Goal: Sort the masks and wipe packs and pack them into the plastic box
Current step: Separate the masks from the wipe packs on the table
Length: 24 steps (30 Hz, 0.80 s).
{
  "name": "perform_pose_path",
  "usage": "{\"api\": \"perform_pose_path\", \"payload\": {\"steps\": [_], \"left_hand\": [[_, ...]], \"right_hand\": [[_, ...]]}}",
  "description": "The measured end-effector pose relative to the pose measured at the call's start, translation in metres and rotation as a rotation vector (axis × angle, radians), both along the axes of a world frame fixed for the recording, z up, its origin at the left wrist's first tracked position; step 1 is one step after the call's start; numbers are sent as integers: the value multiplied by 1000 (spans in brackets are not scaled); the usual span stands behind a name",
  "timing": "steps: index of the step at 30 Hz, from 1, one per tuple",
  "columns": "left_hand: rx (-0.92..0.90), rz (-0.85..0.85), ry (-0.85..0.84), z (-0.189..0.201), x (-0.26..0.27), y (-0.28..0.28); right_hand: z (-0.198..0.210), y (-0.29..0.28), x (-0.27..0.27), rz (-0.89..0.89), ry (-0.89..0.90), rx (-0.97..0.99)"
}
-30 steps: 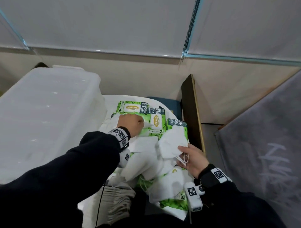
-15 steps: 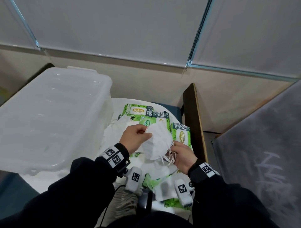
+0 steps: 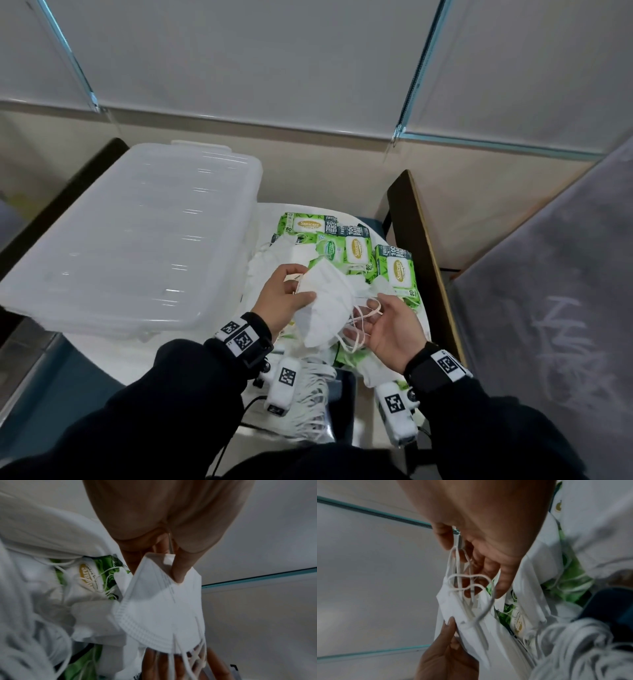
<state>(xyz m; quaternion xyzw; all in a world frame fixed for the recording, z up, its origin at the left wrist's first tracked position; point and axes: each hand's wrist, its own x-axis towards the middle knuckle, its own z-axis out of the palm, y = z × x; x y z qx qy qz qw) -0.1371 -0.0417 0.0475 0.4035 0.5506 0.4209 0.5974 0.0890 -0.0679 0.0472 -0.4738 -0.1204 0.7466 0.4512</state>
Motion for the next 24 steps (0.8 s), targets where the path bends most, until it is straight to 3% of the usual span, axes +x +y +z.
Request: {"api": "perform_pose_path", "payload": {"steps": [6, 9, 14, 16, 20, 24], "left_hand": [[-41, 45, 8, -5, -27, -27], [-51, 22, 21, -6, -37, -41], [-18, -75, 117, -11, -50, -64], [3, -97, 175, -14, -55, -72], [32, -184, 290, -22, -66, -85], [-2, -127, 192, -27, -72, -95]], "right_hand": [[2, -40, -36, 189, -149, 176], [-6, -57, -48, 249, -294, 165], [-12, -79, -60, 97, -449, 42], [-12, -86, -64, -9, -398, 23], [-12, -95, -72, -196, -27, -2], [-17, -102, -81, -19, -245, 104]]}}
